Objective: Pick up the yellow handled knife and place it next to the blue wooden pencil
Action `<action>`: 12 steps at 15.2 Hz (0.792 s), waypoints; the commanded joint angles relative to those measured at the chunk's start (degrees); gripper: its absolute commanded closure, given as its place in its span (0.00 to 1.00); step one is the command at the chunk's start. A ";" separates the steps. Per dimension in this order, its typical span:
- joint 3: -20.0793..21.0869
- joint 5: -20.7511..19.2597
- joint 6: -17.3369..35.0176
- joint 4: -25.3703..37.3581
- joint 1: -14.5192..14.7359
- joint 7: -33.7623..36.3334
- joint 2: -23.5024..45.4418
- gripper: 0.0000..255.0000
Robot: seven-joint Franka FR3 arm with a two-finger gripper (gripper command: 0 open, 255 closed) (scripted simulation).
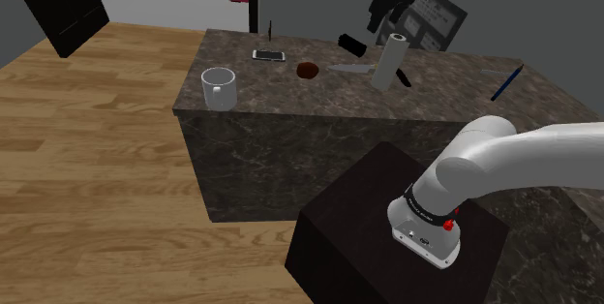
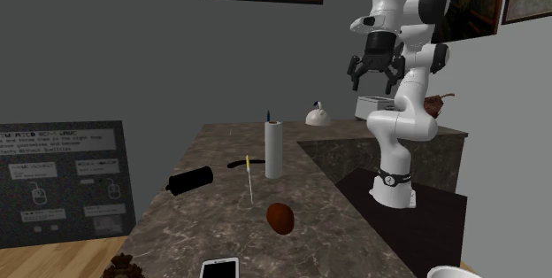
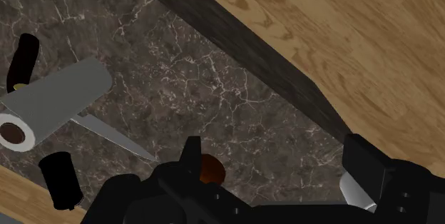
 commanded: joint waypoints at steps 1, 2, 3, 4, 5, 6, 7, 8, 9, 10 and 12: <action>0.00 0.00 0.00 0.00 0.00 0.00 0.00 0.00; -1.44 -0.71 0.86 -1.02 0.11 -2.32 0.04 0.00; -2.91 -1.46 1.75 -1.95 0.23 -4.62 0.18 0.00; -4.37 -2.20 2.65 -2.79 0.32 -6.92 0.44 0.00; -5.85 -2.95 3.57 -3.52 0.41 -9.22 0.80 0.00; -7.34 -3.70 4.51 -4.16 0.50 -11.52 1.27 0.00; -8.84 -4.45 5.47 -4.69 0.58 -13.81 1.86 0.00; -10.34 -5.18 6.45 -5.13 0.68 -16.11 2.56 0.00; -11.83 -5.88 7.45 -5.47 0.77 -18.40 3.38 0.00; -13.34 -6.56 8.47 -5.72 0.88 -20.70 4.30 0.00; -16.36 -7.80 10.55 -5.90 1.17 -25.29 6.47 0.00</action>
